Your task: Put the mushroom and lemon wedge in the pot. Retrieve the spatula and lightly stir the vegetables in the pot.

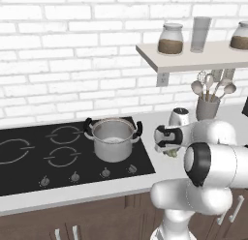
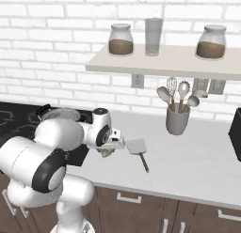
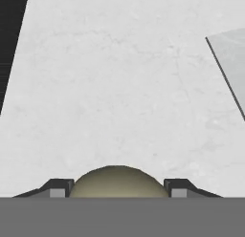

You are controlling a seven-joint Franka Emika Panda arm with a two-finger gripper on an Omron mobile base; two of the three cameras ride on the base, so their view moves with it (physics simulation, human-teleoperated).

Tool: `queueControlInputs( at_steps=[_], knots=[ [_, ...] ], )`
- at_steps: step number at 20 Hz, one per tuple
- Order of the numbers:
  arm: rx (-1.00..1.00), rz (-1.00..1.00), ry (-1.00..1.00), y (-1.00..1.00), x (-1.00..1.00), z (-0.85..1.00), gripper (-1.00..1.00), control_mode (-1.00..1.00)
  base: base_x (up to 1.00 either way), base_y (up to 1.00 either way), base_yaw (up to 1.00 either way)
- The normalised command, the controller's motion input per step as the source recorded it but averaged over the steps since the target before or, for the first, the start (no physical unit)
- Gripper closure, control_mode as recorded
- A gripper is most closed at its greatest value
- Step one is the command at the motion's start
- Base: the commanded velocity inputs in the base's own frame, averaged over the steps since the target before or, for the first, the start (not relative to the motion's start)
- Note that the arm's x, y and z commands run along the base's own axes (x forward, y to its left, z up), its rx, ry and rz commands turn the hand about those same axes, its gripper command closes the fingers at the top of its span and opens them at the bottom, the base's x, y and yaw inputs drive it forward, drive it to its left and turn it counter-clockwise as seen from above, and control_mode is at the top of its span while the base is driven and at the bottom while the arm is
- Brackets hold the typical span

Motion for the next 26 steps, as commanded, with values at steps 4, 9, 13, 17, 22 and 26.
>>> queueControlInputs(
  at_steps=[4, 9, 13, 17, 22, 26],
  knots=[
    [0.00, 0.00, -0.26, 0.44, -0.79, 0.97, 1.00, -1.00, 0.00, 0.00, 0.00],
    [0.00, 0.00, -0.25, 0.71, -0.41, 1.00, 1.00, -1.00, 0.00, 0.00, 0.00],
    [0.00, -0.02, -0.12, 0.57, -0.43, 1.00, 1.00, -1.00, 0.00, 0.00, 0.00],
    [0.00, -0.01, -0.07, 0.48, -0.38, 1.00, 1.00, -1.00, 0.00, 0.00, 0.00],
    [0.00, 0.00, -0.01, 0.40, -0.13, 1.00, 1.00, -1.00, 0.00, 0.00, 0.00],
    [0.01, 0.00, 0.00, 0.46, 0.09, 1.00, 1.00, -1.00, 0.00, 0.00, 0.00]
  ],
)
